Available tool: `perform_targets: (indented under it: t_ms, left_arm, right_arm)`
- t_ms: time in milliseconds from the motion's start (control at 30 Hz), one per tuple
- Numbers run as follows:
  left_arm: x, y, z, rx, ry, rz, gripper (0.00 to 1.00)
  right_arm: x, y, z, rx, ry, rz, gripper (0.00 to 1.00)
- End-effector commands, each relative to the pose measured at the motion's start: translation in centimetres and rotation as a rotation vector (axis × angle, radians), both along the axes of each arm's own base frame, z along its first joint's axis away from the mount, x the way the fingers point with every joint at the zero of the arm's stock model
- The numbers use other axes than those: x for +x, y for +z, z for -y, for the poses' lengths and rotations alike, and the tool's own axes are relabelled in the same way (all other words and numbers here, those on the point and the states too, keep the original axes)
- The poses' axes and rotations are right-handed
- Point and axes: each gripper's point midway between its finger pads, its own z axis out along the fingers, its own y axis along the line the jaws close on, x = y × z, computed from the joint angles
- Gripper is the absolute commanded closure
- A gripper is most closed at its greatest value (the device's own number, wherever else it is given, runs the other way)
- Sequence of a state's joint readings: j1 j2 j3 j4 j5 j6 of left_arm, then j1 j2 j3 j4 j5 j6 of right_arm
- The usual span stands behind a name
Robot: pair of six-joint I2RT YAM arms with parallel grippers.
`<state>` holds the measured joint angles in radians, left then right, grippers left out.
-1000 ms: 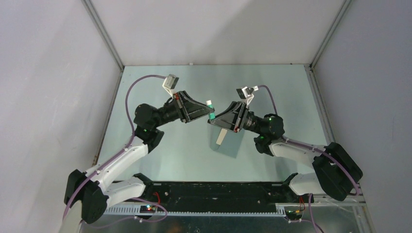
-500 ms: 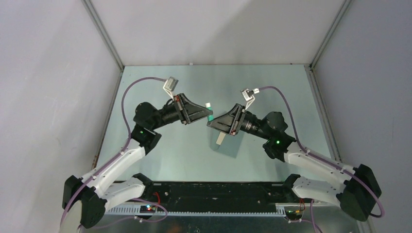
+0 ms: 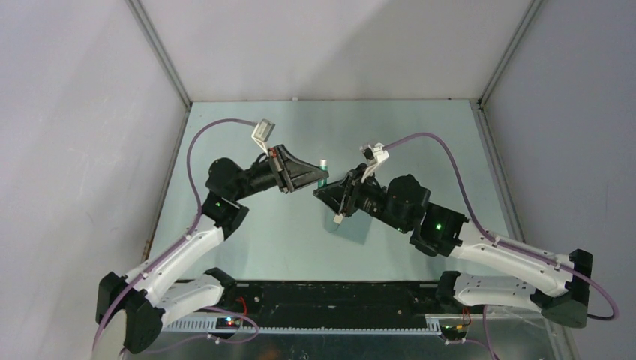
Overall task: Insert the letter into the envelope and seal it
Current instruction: Unscrew the solid glue.
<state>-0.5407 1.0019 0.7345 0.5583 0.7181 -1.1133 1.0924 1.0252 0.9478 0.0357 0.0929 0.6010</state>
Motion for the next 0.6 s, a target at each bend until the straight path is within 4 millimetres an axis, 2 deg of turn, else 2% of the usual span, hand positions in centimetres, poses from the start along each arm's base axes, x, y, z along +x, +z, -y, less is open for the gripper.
perform_targets:
  t_ms: [0,67,100,133,167,200,233,267,300,333,367,400,433,467,500,533,567]
  left_arm:
    - [0.7,0.4,-0.1,0.013,0.039,0.000,1.00]
    - [0.7,0.4,-0.2,0.015,0.046,0.001,1.00]
    - [0.7,0.4,-0.2,0.015,0.049,0.000,1.00]
    - [0.8,0.4,-0.3,0.016,0.056,-0.002,1.00]
    - [1.0,0.4,-0.3,0.014,0.064,-0.004,1.00]
    - [1.0,0.4,-0.4,0.011,0.069,-0.007,1.00]
    - [1.2,0.5,-0.4,0.007,0.081,-0.009,1.00]
    - [1.2,0.7,-0.5,-0.001,0.086,-0.013,1.00]
    - [1.4,0.9,-0.7,-0.009,0.103,-0.016,1.00]
    - [1.5,1.1,-0.8,-0.018,0.111,-0.023,1.00]
    - [1.7,1.3,-1.0,-0.032,0.127,-0.032,1.00]
    - [1.8,1.5,-1.2,-0.042,0.135,-0.032,1.00]
    - [1.9,1.6,-1.4,-0.056,0.146,-0.046,1.00]
    - [1.8,2.0,-1.5,-0.074,0.150,-0.039,1.00]
    - [2.0,1.9,-1.7,-0.090,0.158,-0.062,1.00]
    - [1.9,2.4,-1.9,-0.111,0.161,-0.055,1.00]
    - [2.0,2.2,-2.0,-0.128,0.166,-0.080,1.00]
  right_arm:
    - [1.2,2.0,0.9,-0.039,-0.110,0.104,1.00]
    - [1.0,1.5,1.3,-0.055,-0.110,0.086,0.99]
    - [0.9,1.7,1.4,-0.047,-0.104,0.084,0.83]
    - [0.7,1.9,1.3,-0.034,-0.086,0.076,0.73]
    - [0.4,2.1,1.4,-0.019,-0.065,0.072,0.55]
    - [0.1,2.7,1.2,0.024,-0.026,0.056,0.44]
    - [-0.2,2.5,1.4,0.048,-0.008,0.044,0.39]
    - [-0.7,3.7,1.6,0.120,0.038,0.029,0.33]
    - [-0.7,2.8,1.8,0.135,0.057,0.004,0.32]
    - [-1.2,4.4,2.3,0.228,0.110,-0.006,0.30]
    - [-0.4,2.8,2.9,0.238,0.102,-0.035,0.30]
    - [-1.6,4.4,3.2,0.330,0.177,-0.045,0.28]
    - [-1.0,3.0,3.6,0.337,0.175,-0.069,0.28]
    - [-1.9,4.1,3.8,0.399,0.241,-0.073,0.27]
    - [-1.7,3.4,4.0,0.407,0.251,-0.091,0.27]
    - [-2.6,4.1,3.8,0.442,0.320,-0.093,0.27]
    - [-2.6,3.9,3.8,0.452,0.342,-0.100,0.27]
